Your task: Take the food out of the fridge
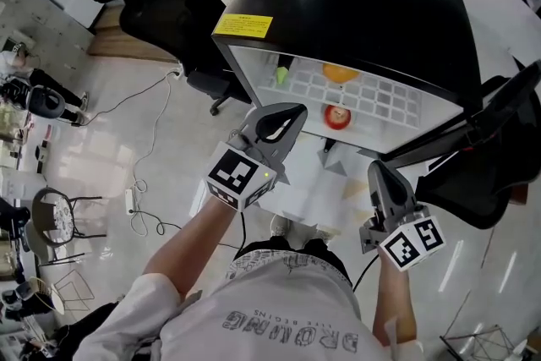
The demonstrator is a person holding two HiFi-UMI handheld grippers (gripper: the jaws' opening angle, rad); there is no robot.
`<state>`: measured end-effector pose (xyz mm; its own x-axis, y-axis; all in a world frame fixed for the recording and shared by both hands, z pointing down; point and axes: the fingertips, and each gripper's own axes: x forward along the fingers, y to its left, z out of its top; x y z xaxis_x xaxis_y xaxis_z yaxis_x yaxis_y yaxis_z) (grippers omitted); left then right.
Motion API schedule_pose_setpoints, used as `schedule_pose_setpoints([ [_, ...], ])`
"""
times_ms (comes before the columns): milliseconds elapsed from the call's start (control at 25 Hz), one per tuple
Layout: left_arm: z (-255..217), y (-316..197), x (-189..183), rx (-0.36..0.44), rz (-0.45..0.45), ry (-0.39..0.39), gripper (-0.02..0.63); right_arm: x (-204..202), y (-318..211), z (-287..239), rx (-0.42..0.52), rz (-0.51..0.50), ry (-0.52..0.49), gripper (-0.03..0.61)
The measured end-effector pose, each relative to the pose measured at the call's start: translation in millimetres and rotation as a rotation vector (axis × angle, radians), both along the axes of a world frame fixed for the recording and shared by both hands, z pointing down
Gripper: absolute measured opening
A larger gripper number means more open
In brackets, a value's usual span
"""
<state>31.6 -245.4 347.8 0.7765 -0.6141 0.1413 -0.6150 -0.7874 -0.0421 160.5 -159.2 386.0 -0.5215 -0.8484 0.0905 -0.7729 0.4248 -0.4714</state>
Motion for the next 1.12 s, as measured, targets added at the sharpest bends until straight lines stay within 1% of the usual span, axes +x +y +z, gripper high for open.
schedule_pose_setpoints([
  [160,-6.0,-16.1,9.6,0.022,-0.032,-0.025,0.020,4.2,-3.3,-0.2,0.004,-0.015,-0.011,-0.012],
  [520,-3.5,-46.2,25.3,0.030,-0.068,-0.085,0.092,8.6,-7.6,8.1,-0.010,-0.048,-0.028,-0.012],
  [640,-2.6,-53.1,30.9,0.036,-0.066,-0.112,0.126,9.5,-8.1,11.7,-0.016,-0.058,-0.033,-0.012],
  [760,-3.8,-59.0,35.4,0.051,-0.069,-0.130,0.141,10.0,-7.8,16.0,-0.025,-0.069,-0.036,-0.012],
  [960,-4.8,-66.8,41.6,0.047,-0.072,-0.162,0.177,11.3,-8.9,21.4,-0.038,-0.080,-0.041,-0.012],
  [1120,-1.6,-69.7,51.0,0.044,-0.061,-0.206,0.232,12.5,-9.9,24.6,-0.045,-0.088,-0.048,-0.012],
])
